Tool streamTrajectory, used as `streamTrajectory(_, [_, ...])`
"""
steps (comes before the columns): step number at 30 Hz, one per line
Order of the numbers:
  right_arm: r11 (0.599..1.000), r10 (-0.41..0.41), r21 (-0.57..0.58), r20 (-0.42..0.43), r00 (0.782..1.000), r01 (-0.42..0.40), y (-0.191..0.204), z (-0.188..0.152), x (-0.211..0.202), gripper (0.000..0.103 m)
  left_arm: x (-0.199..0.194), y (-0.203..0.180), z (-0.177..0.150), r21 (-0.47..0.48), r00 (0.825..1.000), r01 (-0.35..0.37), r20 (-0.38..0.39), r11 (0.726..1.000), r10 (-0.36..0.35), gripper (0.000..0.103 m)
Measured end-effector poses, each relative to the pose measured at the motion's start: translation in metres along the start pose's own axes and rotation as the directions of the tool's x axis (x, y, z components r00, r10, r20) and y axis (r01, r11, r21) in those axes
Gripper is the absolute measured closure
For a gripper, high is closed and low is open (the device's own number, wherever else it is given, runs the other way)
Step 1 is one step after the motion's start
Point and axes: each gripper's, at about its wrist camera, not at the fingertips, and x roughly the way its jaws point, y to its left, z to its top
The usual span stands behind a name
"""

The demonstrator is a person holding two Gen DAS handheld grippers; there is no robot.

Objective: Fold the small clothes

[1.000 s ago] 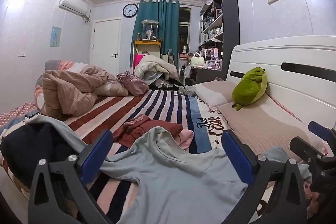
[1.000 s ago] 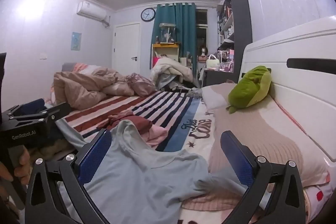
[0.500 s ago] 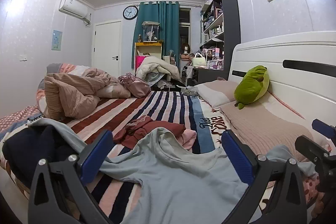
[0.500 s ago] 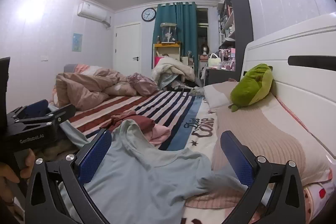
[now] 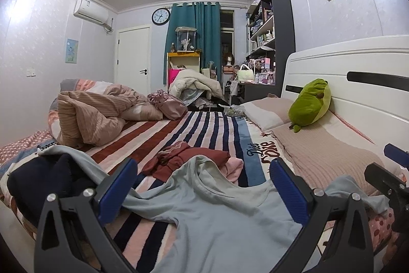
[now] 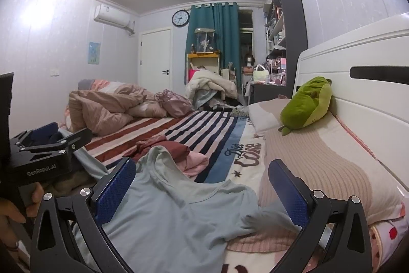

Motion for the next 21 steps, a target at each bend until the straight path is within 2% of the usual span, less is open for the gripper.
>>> streamTrajectory(13, [0.999, 0.038, 0.0, -0.003, 0.999, -0.038, 0.0042, -0.0037, -0.0033, 0.0, -0.0028, 0.0038, -0.0016, 0.011, 1.0, -0.009, -0.001, 1.0, 0.009, 0.001])
streamTrajectory(21, [1.0, 0.03, 0.003, 0.001, 1.0, -0.03, 0.0045, -0.0031, -0.0043, 0.0, -0.0028, 0.0054, -0.0026, 0.011, 1.0, -0.015, -0.002, 1.0, 0.015, 0.001])
